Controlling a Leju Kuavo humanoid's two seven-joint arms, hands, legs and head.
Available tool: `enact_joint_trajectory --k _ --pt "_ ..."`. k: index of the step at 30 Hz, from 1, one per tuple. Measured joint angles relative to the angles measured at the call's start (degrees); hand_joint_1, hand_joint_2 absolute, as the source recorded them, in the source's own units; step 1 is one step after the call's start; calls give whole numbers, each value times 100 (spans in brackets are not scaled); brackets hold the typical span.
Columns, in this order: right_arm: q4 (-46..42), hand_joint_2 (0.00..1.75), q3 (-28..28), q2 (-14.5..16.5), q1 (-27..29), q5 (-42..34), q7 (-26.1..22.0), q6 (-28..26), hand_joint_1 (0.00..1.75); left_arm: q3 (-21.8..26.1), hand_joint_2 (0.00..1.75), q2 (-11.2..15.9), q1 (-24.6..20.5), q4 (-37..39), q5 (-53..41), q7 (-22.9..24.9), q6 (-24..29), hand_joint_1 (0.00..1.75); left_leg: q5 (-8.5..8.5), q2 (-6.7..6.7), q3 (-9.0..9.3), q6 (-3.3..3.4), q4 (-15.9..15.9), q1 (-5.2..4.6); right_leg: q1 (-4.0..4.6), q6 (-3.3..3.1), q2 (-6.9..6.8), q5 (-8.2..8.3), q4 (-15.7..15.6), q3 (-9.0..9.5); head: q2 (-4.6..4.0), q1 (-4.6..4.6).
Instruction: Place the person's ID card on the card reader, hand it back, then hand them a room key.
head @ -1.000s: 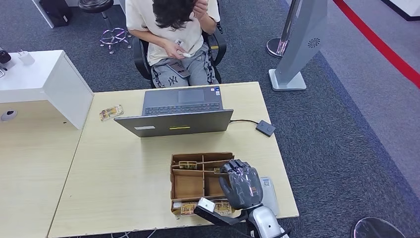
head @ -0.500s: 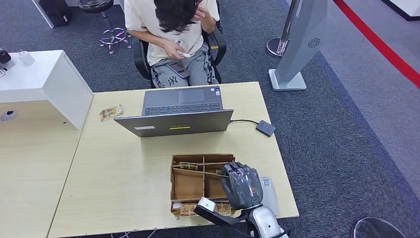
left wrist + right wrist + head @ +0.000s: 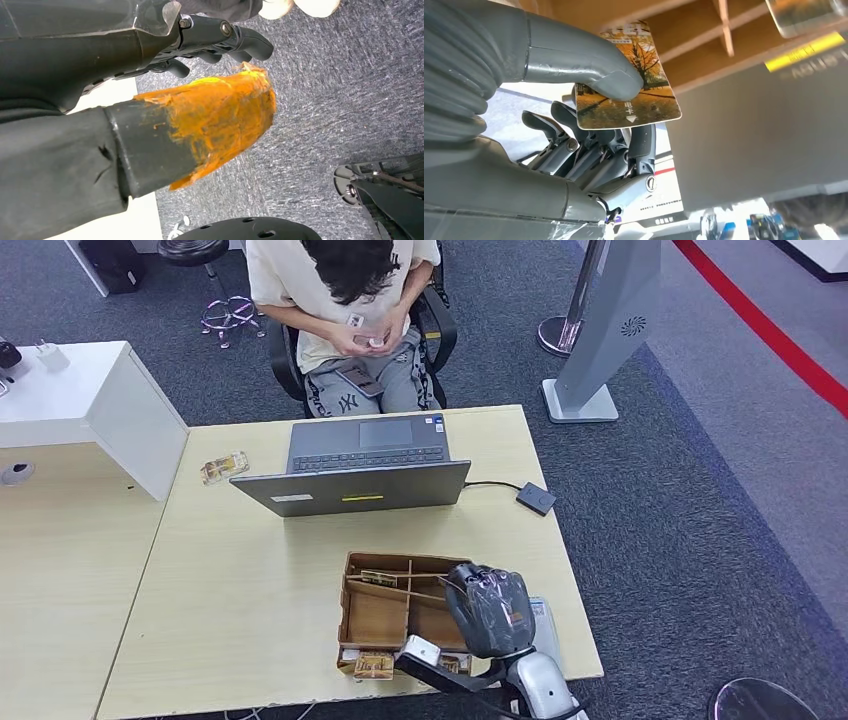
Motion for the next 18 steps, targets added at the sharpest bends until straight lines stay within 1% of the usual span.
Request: enact_joint_trajectory --k 5,8,14,18 --pt "-838 175 -283 199 243 -360 -625 0 175 0 0 -2 5 0 16 -3 10 0 0 0 -1 0 0 0 0 0 0 0 0 -1 0 1" --pt "-1394 175 -416 312 396 -640 -889 0 174 0 0 -7 7 0 29 -17 15 0 0 0 -1 0 0 0 0 0 -1 -1 0 -1 0 1" --pt "-2235 175 -568 463 657 -938 -1231 2 175 0 0 -13 11 0 56 -55 22 0 0 0 -1 0 0 0 0 0 0 0 0 -1 0 0" --pt "-2551 175 -606 509 775 -995 -1323 3 175 0 0 -16 11 0 78 -78 23 0 0 0 -1 0 0 0 0 0 0 0 0 -1 0 1"
